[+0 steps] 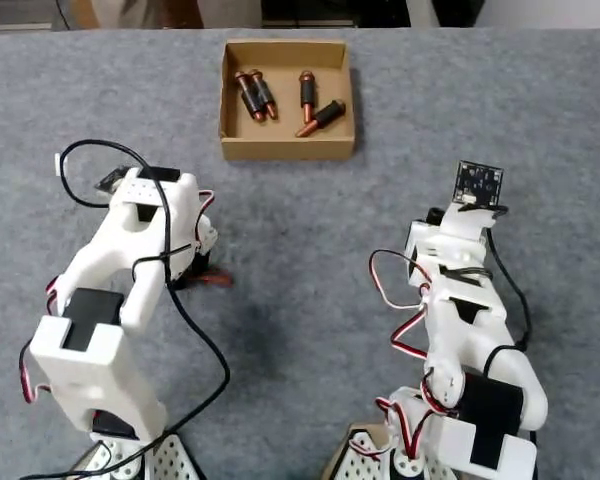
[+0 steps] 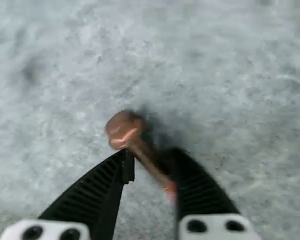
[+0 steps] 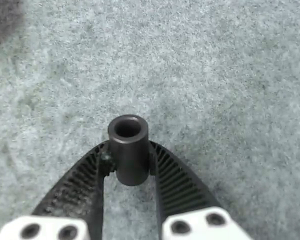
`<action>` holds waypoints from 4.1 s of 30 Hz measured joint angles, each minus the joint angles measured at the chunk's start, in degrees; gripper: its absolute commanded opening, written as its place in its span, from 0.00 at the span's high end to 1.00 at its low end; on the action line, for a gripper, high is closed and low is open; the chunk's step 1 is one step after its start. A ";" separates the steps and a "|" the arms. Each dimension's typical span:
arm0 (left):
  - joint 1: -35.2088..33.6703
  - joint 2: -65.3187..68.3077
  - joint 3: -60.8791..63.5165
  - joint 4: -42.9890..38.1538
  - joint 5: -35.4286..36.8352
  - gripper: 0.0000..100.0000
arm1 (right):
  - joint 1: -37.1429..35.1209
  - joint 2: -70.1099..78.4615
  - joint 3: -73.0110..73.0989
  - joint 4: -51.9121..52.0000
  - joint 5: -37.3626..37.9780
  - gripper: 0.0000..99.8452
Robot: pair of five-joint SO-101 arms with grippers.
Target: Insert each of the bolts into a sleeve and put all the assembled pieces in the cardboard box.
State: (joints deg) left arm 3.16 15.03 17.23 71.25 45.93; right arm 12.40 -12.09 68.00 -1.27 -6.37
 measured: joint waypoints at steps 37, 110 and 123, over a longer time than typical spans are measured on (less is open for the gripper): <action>-0.62 0.79 -1.93 0.44 -58.20 0.90 | 0.00 0.00 0.00 0.00 0.00 1.00; -0.35 -59.78 16.70 -17.58 -58.20 0.98 | -44.57 -51.87 20.75 -3.69 0.00 1.00; 5.36 -59.87 4.40 -17.76 -48.53 0.98 | -45.54 -30.51 21.36 -30.15 0.00 1.00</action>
State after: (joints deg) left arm 8.53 -44.84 21.63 53.49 -2.59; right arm -33.14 -42.59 89.36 -31.43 -6.37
